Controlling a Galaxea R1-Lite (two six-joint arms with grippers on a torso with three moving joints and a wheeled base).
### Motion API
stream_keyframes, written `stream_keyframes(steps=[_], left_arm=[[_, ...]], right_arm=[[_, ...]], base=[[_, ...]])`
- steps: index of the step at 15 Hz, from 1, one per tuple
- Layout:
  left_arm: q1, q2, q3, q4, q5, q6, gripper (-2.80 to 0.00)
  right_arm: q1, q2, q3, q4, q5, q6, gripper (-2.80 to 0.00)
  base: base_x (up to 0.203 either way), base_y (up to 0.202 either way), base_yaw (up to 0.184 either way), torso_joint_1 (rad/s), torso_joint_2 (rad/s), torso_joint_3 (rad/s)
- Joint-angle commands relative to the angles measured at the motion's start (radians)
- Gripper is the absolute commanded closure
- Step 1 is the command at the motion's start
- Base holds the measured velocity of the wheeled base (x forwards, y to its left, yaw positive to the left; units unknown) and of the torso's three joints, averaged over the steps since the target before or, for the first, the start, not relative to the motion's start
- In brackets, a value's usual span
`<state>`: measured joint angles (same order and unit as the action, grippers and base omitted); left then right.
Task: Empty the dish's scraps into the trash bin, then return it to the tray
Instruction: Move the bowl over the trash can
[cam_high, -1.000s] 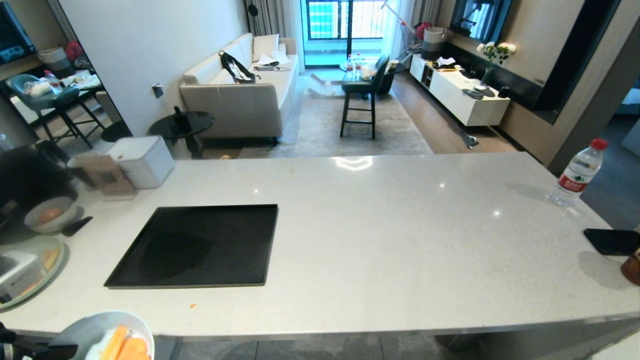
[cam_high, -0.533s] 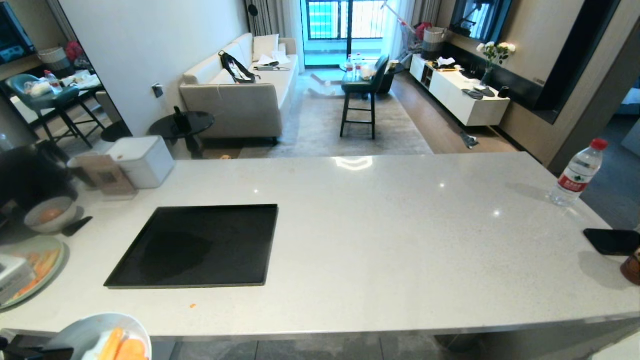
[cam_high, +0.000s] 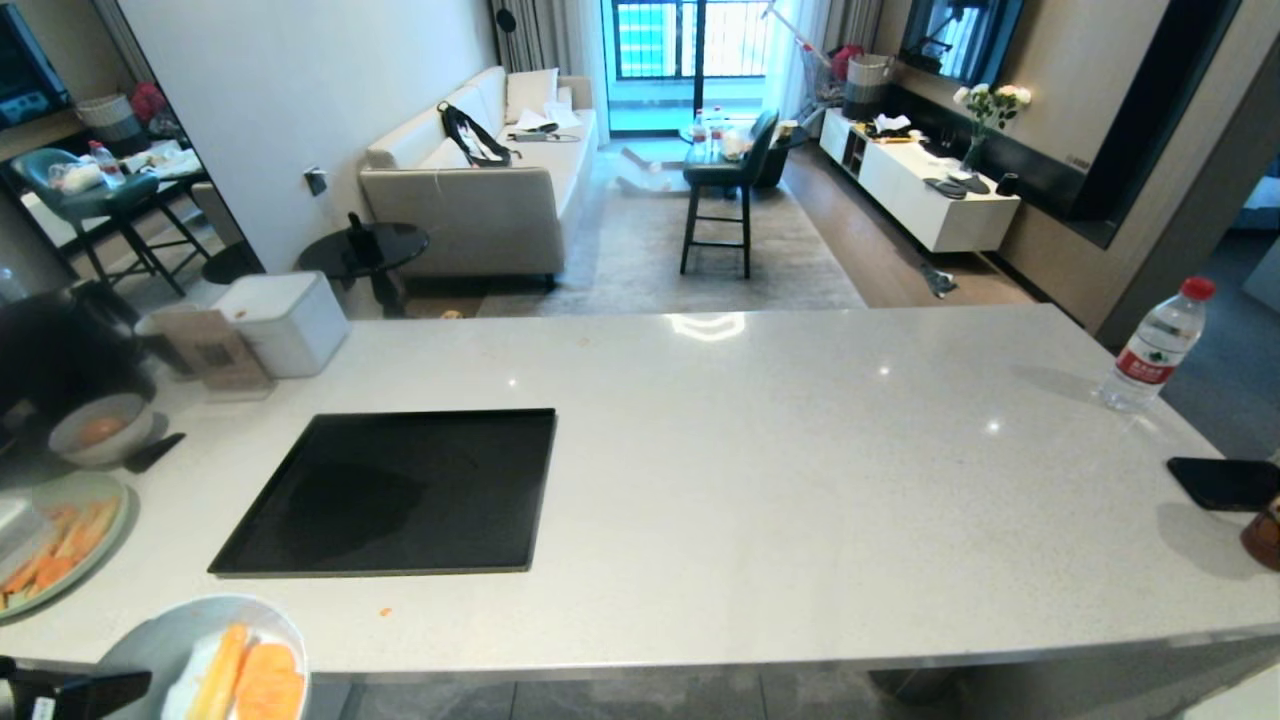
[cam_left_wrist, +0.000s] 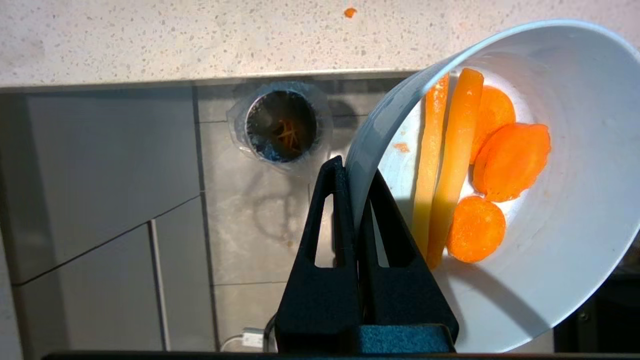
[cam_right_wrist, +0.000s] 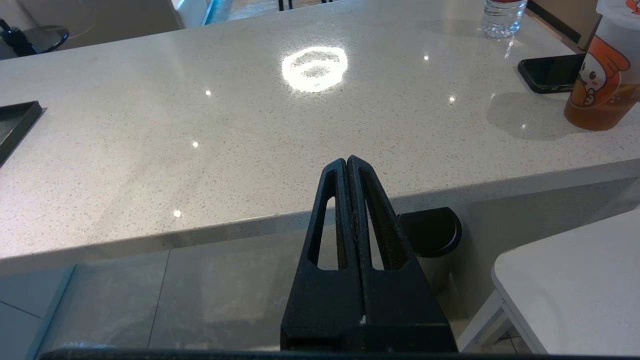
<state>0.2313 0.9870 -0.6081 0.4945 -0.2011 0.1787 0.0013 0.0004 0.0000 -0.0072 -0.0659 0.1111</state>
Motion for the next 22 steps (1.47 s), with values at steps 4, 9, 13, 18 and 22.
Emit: stream_keyframes(steps=[4, 9, 13, 18, 22], left_arm=[[0.0, -0.001, 0.011, 0.001, -0.001, -0.008, 0.0], [0.0, -0.025, 0.021, 0.004, -0.001, -0.012, 0.0], [-0.001, -0.036, 0.039, 0.004, 0.003, -0.013, 0.0], [-0.001, -0.036, 0.042, 0.004, 0.003, -0.012, 0.0], [-0.001, -0.038, 0.042, 0.004, 0.006, -0.012, 0.0]], right_arm=[[0.0, 0.0, 0.0, 0.0, 0.0, 0.001, 0.0], [0.0, 0.0, 0.0, 0.0, 0.0, 0.001, 0.0], [0.0, 0.0, 0.0, 0.0, 0.0, 0.001, 0.0], [0.0, 0.0, 0.0, 0.0, 0.0, 0.001, 0.0], [0.0, 0.0, 0.0, 0.0, 0.0, 0.001, 0.0]], base=[[0.0, 0.0, 0.0, 0.0, 0.0, 0.0], [0.0, 0.0, 0.0, 0.0, 0.0, 0.0], [-0.024, 0.0, 0.0, 0.004, 0.0, 0.002], [-0.19, 0.0, 0.0, -0.005, 0.0, 0.001], [-0.194, 0.0, 0.0, 0.004, 0.0, 0.002]])
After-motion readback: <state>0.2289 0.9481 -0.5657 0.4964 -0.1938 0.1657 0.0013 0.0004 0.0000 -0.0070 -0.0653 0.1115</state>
